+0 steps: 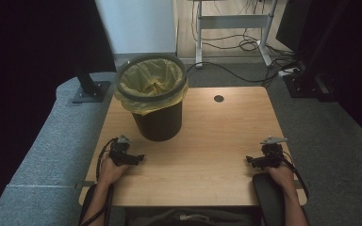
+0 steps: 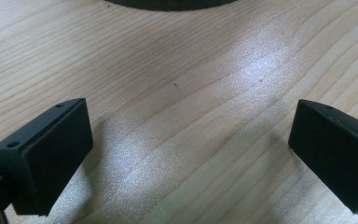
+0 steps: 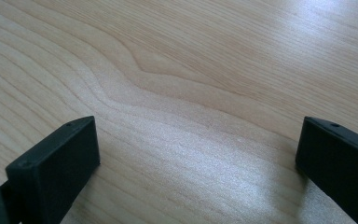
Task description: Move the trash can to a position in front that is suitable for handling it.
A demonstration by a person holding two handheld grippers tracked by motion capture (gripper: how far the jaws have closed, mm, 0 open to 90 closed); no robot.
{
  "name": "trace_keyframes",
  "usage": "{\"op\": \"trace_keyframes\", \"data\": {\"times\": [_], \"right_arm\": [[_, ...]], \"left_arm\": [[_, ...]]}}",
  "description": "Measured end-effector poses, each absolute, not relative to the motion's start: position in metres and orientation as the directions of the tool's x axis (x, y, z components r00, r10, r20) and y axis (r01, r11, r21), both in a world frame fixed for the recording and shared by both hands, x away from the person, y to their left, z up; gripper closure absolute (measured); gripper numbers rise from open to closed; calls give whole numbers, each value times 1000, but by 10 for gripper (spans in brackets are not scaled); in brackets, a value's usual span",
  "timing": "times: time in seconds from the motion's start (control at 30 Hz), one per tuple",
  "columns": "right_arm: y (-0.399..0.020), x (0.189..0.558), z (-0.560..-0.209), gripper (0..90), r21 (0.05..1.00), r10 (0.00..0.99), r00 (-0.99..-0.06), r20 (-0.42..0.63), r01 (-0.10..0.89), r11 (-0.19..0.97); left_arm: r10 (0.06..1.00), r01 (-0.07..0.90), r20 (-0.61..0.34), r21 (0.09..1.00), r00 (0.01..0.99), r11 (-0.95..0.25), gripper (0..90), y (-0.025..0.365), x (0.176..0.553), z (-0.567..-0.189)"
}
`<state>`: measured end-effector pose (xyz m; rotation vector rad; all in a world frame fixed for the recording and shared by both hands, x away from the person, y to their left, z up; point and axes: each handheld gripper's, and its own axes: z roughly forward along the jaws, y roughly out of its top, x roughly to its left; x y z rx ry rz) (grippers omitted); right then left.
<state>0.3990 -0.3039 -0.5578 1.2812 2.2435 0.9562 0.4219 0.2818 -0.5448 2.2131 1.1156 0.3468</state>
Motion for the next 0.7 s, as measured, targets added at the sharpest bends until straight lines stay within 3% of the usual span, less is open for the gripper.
{"op": "trace_keyframes", "data": {"times": [0.3,0.7], "right_arm": [[-303,398,-558,0,720,860,-511,4,598,352],[-303,397,-558,0,720,856,-517,3,595,357]], "left_arm": [[798,663,-117,633,592,-400,0,292,429,-541],[832,662,-100,660,545,-354,0,306,448,-526]]}}
